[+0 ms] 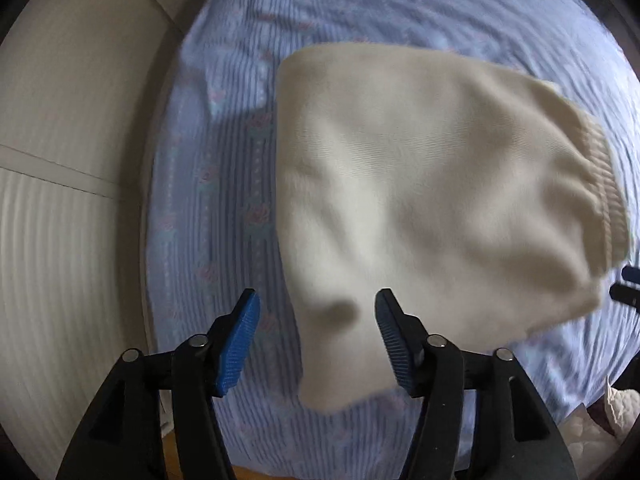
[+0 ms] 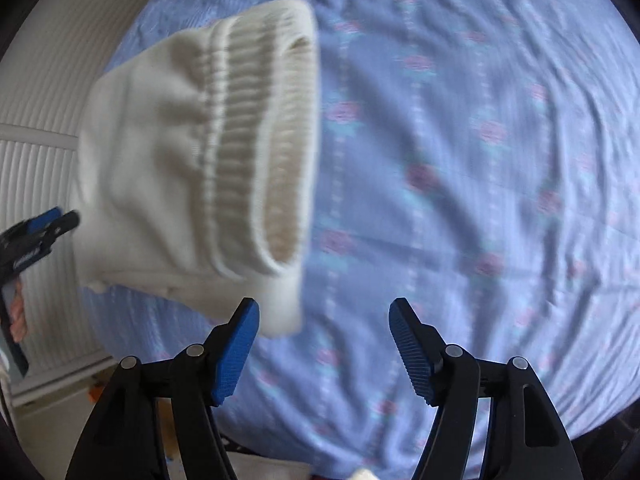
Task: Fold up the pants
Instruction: 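Lower the bundle onto the bed corner and open both tools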
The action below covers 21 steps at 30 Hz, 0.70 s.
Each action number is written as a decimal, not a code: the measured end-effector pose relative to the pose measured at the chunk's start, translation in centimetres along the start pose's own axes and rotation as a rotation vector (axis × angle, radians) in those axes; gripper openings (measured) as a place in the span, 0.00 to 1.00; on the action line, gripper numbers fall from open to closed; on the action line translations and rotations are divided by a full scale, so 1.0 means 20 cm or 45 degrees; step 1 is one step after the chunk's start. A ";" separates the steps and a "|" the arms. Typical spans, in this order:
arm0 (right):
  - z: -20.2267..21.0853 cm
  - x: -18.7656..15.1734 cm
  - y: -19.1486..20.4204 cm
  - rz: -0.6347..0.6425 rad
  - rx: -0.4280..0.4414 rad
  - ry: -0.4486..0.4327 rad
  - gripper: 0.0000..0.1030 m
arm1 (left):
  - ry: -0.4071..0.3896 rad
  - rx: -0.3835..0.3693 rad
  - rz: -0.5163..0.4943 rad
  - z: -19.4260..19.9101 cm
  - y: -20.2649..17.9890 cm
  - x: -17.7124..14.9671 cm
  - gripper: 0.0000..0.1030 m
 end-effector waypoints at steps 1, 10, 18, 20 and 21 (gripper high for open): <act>0.04 -0.02 -0.02 -0.002 0.001 -0.016 0.66 | -0.026 -0.008 0.018 0.05 -0.02 -0.03 0.63; 0.54 -0.20 -0.20 0.090 -0.003 -0.260 0.77 | -0.201 -0.143 0.296 0.65 -0.28 -0.27 0.79; 1.08 -0.45 -0.39 0.143 -0.009 -0.481 0.84 | -0.375 -0.154 0.332 1.20 -0.68 -0.45 0.89; 1.19 -0.54 -0.46 0.145 -0.022 -0.515 0.84 | -0.416 -0.159 0.333 1.32 -0.78 -0.48 0.90; 1.27 -0.59 -0.51 0.149 -0.027 -0.543 0.84 | -0.441 -0.168 0.334 1.39 -0.84 -0.49 0.90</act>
Point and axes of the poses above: each gripper's, at about its wrist camera, not at the fingertips, and z roughly against the way its jaws point, y to its left, x to its top, the point moved 7 cm from there along -z, roughly the way its jaws point, and after that the axes turned 12 degrees about x, right-handed, at the moved point
